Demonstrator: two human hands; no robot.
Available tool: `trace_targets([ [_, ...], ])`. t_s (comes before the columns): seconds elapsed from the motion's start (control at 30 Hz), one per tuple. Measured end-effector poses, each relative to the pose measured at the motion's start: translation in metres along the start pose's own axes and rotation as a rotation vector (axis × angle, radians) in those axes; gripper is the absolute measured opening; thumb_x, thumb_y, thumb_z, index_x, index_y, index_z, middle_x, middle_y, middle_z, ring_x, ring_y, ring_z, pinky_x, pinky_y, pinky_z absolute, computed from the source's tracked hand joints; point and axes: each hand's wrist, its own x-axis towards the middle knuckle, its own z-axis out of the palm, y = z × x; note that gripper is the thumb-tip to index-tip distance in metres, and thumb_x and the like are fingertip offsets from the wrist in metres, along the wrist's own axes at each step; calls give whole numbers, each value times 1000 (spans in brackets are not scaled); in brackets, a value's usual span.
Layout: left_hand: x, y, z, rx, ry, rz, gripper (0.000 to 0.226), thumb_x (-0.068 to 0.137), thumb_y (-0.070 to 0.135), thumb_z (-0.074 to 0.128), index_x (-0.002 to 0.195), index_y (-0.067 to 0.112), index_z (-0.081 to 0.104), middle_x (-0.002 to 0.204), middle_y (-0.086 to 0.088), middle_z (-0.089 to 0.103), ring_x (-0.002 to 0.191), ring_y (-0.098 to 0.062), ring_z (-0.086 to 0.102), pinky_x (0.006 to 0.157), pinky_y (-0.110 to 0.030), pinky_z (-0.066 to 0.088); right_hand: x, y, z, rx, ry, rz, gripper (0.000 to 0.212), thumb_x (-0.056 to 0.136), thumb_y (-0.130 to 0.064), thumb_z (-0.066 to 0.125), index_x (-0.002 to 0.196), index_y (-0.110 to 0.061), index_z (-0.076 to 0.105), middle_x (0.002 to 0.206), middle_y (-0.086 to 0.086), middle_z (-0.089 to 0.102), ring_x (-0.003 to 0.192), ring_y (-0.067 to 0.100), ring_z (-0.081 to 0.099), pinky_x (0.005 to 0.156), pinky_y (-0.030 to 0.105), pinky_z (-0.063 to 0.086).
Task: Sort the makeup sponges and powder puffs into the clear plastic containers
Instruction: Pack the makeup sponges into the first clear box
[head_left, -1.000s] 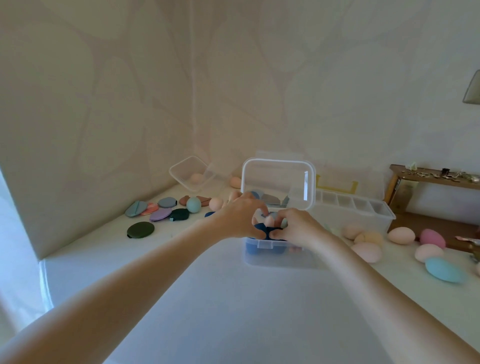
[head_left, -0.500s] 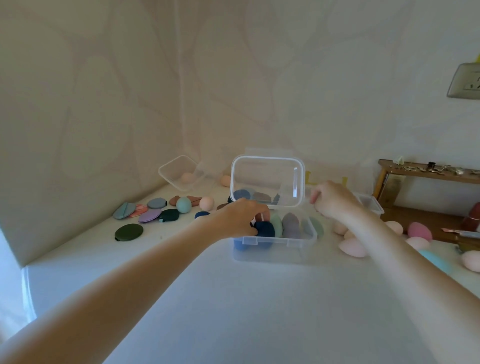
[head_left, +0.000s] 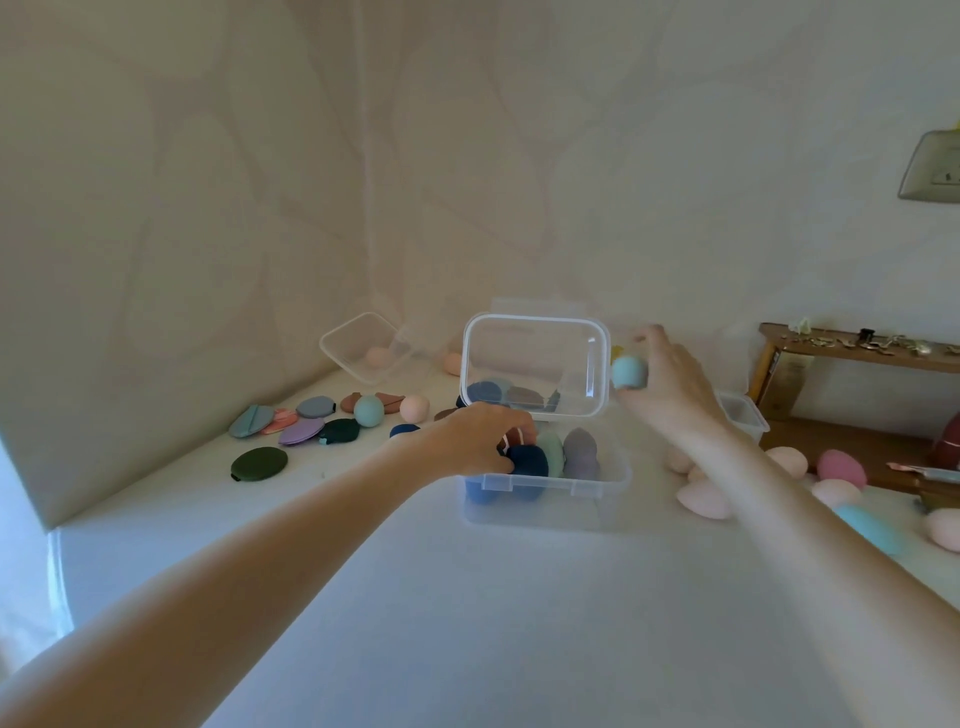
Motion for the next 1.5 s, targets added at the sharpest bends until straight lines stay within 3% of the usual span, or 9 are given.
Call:
trace_targets([
  [0.1,0,1,0,36,-1,7,30,87,11,56,117,15,56,116,-4,64,102,-21,60,89,-29,50,-5,-27,-14,152,-368,-61,42,79,-9,70,117,-13,52,88,6,62,70,22,63,62,27,52],
  [0.2,0,2,-1,53,10,7,28,87,11,55,115,14,58,114,-4,65,101,-21,61,87,-29,50,-16,-46,-11,-240,-711,-102,43,78,-12,73,115,-17,53,77,-1,57,65,14,58,54,21,46],
  [0.67,3,3,-13,-51,55,33,36,82,28,67,116,20,58,115,6,59,99,-10,52,78,-14,42,-25,-33,37,-446,-561,-212,23,79,-18,66,91,-20,47,101,4,52,85,23,49,72,30,41],
  [0.87,14,17,4,-92,64,52,39,79,32,71,109,13,57,101,7,58,89,-9,50,64,-10,37,-22,-32,35,-358,-627,-206,16,81,-17,63,95,-15,58,89,4,56,81,23,54,64,26,42],
  [0.97,16,17,12,-71,82,58,35,80,32,69,108,14,58,109,3,64,87,-8,52,59,-8,35,-14,-30,26,-362,-691,-171,12,77,-8,64,74,-12,53,71,3,52,67,20,52,56,25,41],
  [1.13,17,16,12,-43,54,90,26,84,26,64,108,18,59,105,1,67,82,-8,52,58,-7,36,-5,-25,-15,-175,-562,-66,21,84,2,53,95,-15,57,85,11,68,62,18,60,56,21,46],
  [1.23,17,17,12,-28,43,107,27,85,27,63,111,22,58,93,5,62,78,-8,51,57,-7,39,-2,-9,-30,-498,-467,-49,24,85,-2,54,106,-11,60,83,3,59,71,20,58,55,23,43],
  [1.37,19,19,11,6,23,111,25,86,27,61,111,21,60,92,3,62,80,-11,52,61,-10,37,-9,20,-24,-759,-664,81,42,84,-12,65,125,-8,55,123,8,58,98,24,56,71,28,46],
  [1.5,19,20,12,4,25,98,24,86,25,62,109,18,60,101,0,64,81,-10,50,59,-7,35,-26,45,-10,-835,-678,13,39,79,-4,67,116,-5,57,125,10,52,102,27,57,77,32,46],
])
